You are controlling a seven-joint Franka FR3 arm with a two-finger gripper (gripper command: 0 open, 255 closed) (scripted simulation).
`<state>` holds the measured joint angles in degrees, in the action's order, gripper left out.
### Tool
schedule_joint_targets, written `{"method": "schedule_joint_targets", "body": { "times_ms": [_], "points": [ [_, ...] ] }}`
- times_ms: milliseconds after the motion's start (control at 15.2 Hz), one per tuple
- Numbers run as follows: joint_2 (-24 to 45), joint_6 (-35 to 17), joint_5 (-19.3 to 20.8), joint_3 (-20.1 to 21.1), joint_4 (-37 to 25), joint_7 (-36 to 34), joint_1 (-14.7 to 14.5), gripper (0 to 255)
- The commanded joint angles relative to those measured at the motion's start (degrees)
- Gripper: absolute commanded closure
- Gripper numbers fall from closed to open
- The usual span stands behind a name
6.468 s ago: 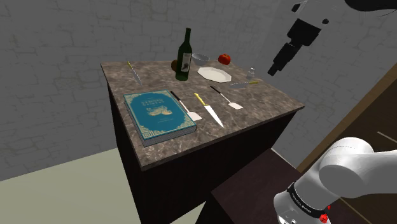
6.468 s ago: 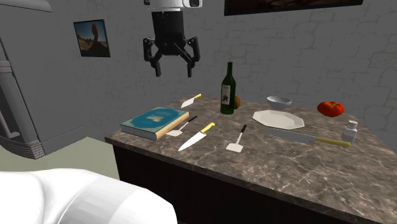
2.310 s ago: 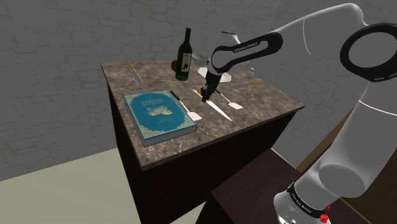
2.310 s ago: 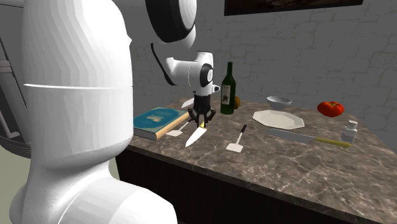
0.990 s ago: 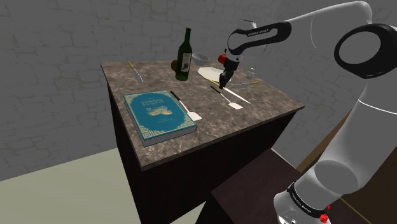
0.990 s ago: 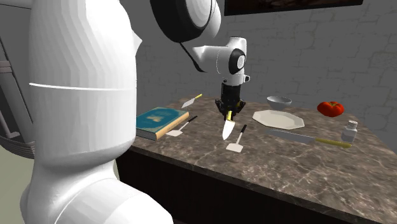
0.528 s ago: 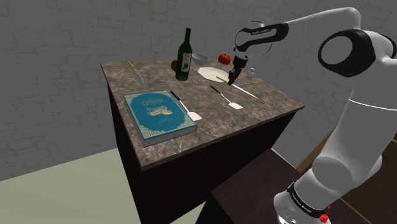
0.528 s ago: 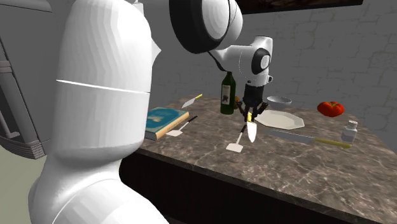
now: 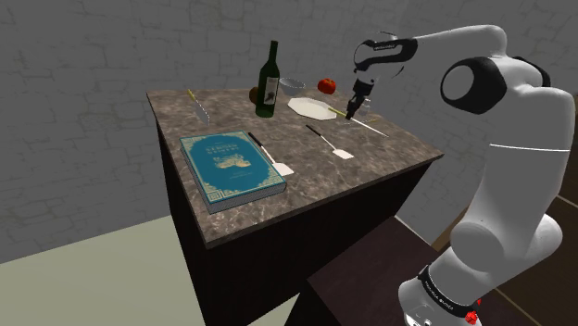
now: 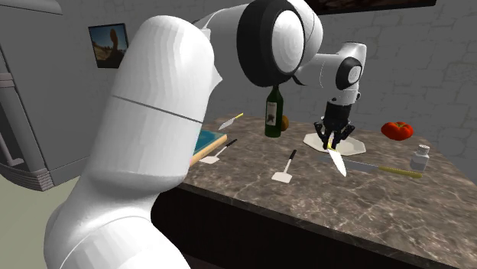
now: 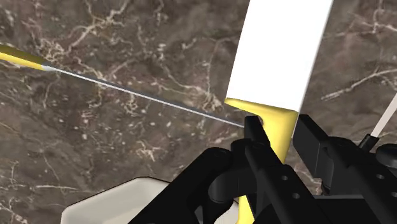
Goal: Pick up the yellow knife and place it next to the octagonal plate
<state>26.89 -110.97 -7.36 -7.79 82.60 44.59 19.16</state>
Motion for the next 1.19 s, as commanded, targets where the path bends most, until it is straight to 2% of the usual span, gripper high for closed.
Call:
{"method": "schedule_joint_targets", "body": {
  "times_ms": [0, 132, 1122],
  "points": [
    [3.6, 2.2, -0.6, -0.3, -5.7, 1.7, 1.7, 255],
    [6.7, 4.2, -1.0, -0.5, -10.7, 3.2, 3.4, 255],
    [9.0, -5.0, -1.6, -0.1, -3.7, 4.1, 3.2, 255]
  ]
}}
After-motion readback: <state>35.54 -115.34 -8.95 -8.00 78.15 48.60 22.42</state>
